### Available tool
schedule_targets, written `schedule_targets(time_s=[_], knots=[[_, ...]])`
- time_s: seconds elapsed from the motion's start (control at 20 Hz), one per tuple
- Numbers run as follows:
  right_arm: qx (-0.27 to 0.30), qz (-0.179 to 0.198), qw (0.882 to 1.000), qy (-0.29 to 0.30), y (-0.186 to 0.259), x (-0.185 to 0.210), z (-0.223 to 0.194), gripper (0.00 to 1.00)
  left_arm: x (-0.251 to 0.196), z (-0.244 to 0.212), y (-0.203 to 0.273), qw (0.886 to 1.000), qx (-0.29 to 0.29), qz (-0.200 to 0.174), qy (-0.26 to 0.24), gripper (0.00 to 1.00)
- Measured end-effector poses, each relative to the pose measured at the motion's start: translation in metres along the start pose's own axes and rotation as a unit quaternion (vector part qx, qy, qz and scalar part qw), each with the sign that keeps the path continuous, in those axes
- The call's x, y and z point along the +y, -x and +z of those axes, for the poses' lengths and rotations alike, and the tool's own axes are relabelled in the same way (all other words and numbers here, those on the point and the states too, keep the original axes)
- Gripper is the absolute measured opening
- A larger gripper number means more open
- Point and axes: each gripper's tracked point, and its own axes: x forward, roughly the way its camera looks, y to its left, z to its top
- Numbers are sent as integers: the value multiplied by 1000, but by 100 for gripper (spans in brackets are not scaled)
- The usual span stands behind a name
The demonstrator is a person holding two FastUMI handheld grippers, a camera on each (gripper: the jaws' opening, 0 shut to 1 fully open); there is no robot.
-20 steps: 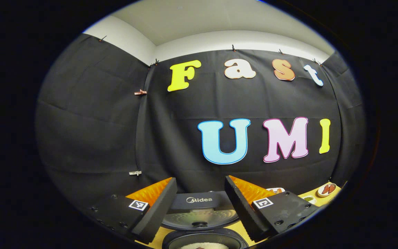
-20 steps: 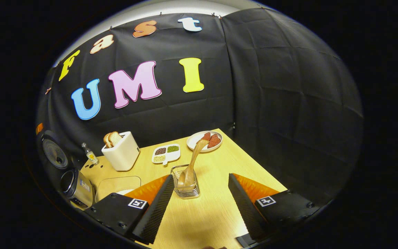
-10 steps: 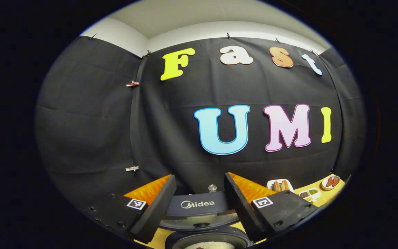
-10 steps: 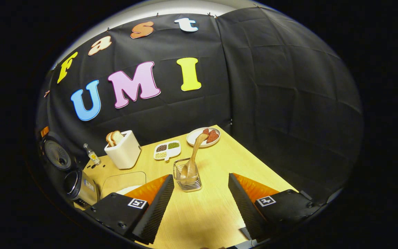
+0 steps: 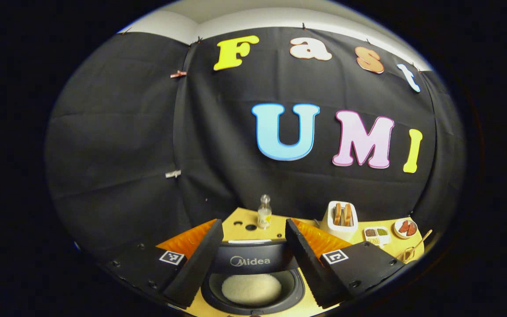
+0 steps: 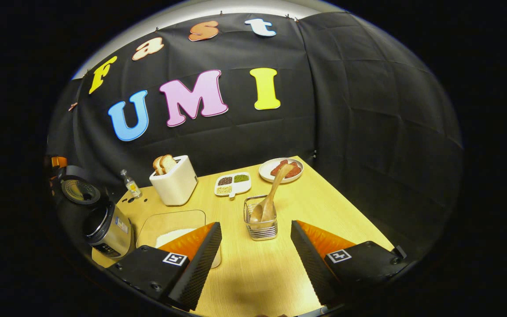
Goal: Close the left gripper, press the button to open the rice cooker; take a wooden spoon from the chopstick holder with the right hand, scoop a spoonful of rice and pour it into the rice cooker, then put the wooden spoon back into the chopstick holder.
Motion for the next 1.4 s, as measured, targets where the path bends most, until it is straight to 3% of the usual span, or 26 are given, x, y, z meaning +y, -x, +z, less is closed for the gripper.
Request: schedule_targets(time_s=[0.25,0.45,0.65,1.0,1.4], knots=[[24,25,999,5,-5,15,-15,99,-7,-77,20,996,90,-8,13,99],[26,31,999,12,-5,16,-16,99,-10,-121,23,995,95,-16,-18,96],[39,30,999,17,-2,13,-24,99,-11,-172,24,992,121,-19,-15,96],[47,39,998,31,2,15,-31,99,-13,-172,24,996,83,-6,-15,97],[41,57,997,38,5,26,-27,99,-17,-175,19,997,75,-22,-28,97]])
